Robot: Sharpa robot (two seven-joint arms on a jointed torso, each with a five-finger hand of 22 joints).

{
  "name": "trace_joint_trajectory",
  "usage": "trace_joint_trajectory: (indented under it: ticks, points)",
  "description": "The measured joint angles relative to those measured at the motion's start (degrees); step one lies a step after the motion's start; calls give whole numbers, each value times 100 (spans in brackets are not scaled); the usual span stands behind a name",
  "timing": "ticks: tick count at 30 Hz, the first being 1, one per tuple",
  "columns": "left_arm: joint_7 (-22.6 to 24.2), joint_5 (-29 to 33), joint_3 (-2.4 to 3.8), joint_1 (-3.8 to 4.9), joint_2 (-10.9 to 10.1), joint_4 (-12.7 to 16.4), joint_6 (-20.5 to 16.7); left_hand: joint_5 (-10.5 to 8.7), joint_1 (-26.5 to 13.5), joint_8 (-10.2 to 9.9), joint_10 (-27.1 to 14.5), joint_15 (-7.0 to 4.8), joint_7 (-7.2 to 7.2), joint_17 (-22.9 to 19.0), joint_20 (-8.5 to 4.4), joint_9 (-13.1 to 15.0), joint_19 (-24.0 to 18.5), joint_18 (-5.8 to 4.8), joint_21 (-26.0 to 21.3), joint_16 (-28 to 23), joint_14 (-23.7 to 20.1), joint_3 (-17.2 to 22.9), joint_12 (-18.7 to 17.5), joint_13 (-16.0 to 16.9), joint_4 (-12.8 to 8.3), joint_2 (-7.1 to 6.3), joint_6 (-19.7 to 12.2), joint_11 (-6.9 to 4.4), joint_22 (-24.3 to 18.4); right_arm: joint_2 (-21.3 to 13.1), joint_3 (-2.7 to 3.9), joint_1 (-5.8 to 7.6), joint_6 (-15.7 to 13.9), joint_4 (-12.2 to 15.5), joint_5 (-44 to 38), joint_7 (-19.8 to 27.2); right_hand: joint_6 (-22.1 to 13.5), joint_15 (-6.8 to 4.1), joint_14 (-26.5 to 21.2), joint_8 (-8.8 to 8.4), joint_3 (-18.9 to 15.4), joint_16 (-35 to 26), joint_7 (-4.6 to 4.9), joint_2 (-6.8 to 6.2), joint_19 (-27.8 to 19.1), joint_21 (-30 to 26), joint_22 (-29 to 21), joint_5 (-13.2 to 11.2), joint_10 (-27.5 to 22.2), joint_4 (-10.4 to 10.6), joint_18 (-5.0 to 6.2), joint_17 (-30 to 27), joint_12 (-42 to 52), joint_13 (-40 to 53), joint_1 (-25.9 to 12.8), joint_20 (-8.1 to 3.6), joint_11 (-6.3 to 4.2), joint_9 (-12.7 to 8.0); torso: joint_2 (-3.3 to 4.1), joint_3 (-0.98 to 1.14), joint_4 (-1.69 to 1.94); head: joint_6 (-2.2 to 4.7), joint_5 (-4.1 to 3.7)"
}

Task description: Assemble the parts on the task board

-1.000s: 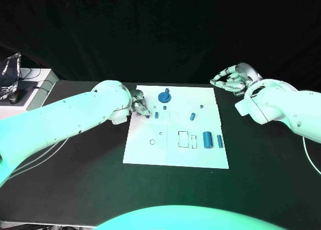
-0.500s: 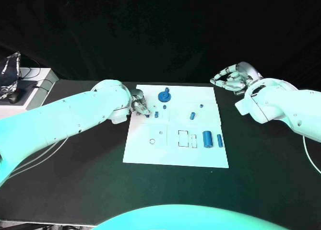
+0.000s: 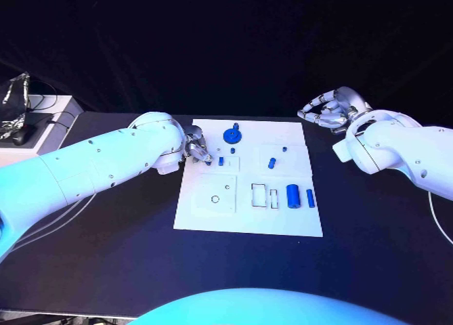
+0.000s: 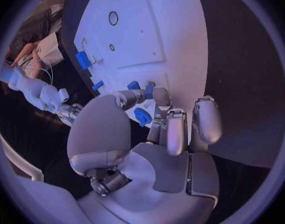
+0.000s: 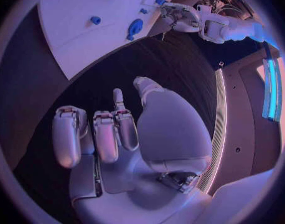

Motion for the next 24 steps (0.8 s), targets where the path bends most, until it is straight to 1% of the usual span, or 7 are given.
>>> trace_joint_trajectory:
  ticks: [7,8,9,13,24]
  points:
    - [-4,0,0,-2,-14,23,0,-1,10,27,0,0,0,0,-1,0,-1,0,0,0,0,0,0,15,0,14,0,0,1,0,0,0,1,-2,-2,0,0,0,0,0,0,0,0,0,0,0,0,0,0,0,0,0,0,0,0,0,0,0,1,1,-6,-5,9]
    - [-7,-1,0,-3,-16,29,0,-1,-10,31,0,0,-2,0,-4,1,-4,0,0,0,0,0,0,15,0,36,3,0,1,0,0,0,1,-2,-2,0,0,0,0,0,0,0,0,0,0,0,0,0,0,0,0,0,0,0,0,0,0,0,1,1,-6,-7,9]
    - [-8,-1,0,-7,-18,41,4,-1,-9,42,0,0,-9,0,-21,1,-22,0,0,0,0,0,0,15,0,35,9,0,1,0,0,0,2,-2,-3,0,0,0,0,0,0,0,0,0,0,0,0,0,0,0,0,0,0,0,0,0,0,0,2,1,-6,-9,10]
    - [-14,0,0,-8,-24,63,11,-2,13,42,0,0,-11,0,-22,1,-22,0,0,0,0,0,0,15,0,57,11,0,6,0,0,0,3,-3,-4,-1,0,0,0,0,0,0,0,0,0,0,0,0,0,0,0,0,0,-1,0,0,0,0,2,-1,-3,-18,10]
    - [-18,2,4,-12,-31,81,17,-19,29,41,-1,0,-12,0,-21,2,-22,0,0,22,0,0,0,14,0,74,13,1,6,1,0,0,7,-4,-6,-2,0,0,0,0,0,0,0,0,0,0,-1,0,0,0,0,0,0,-2,0,0,0,-1,2,-3,-1,-27,12]
